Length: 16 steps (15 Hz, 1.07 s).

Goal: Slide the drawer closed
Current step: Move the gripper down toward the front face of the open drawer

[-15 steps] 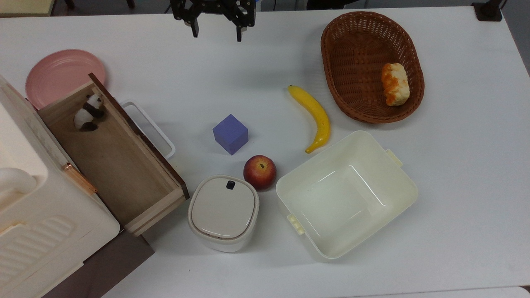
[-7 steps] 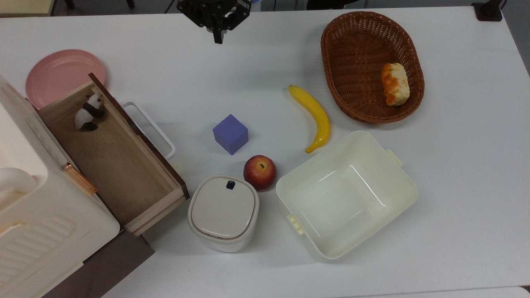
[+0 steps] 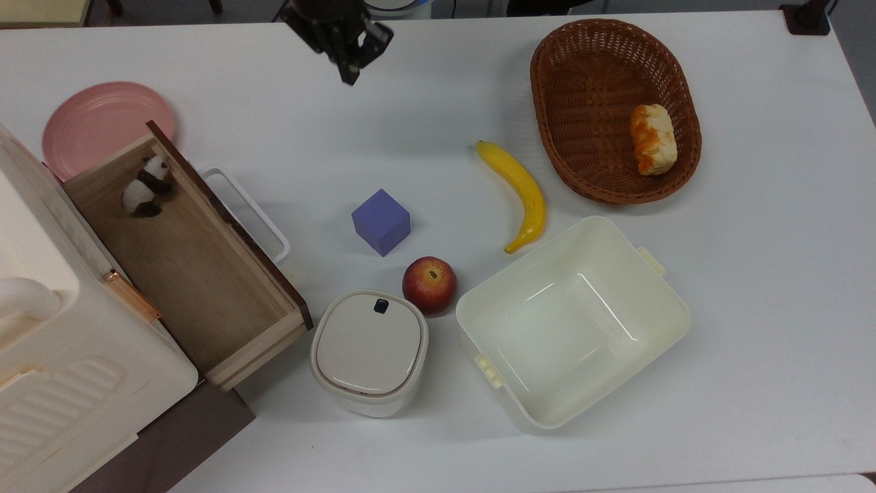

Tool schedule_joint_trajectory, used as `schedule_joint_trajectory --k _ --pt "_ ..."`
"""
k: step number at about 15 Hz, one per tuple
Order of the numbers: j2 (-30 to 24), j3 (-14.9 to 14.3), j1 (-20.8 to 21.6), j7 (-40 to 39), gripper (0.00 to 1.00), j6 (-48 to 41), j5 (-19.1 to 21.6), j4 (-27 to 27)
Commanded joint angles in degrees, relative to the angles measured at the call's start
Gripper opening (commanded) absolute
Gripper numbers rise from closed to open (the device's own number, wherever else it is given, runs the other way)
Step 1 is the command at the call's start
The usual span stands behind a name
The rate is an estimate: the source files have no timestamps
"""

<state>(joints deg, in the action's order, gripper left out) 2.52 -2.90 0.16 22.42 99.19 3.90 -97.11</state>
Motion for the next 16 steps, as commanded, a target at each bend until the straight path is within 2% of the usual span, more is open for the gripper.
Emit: schedule_joint_trajectory --k 1,3,6,10,16 --pt "4.06 -3.6 0.36 2.72 0.0 7.23 0.5 -0.45" --pt "6.61 -5.18 -0.07 2.81 0.0 12.05 -0.11 -0.1" --pt "8.64 -6.07 -1.66 4.04 0.0 17.87 -0.12 -0.1" --pt "9.08 -5.98 -2.71 4.13 0.0 18.41 0.15 -0.28" --pt "12.77 -5.98 -3.24 3.95 0.0 19.81 0.68 -0.19"
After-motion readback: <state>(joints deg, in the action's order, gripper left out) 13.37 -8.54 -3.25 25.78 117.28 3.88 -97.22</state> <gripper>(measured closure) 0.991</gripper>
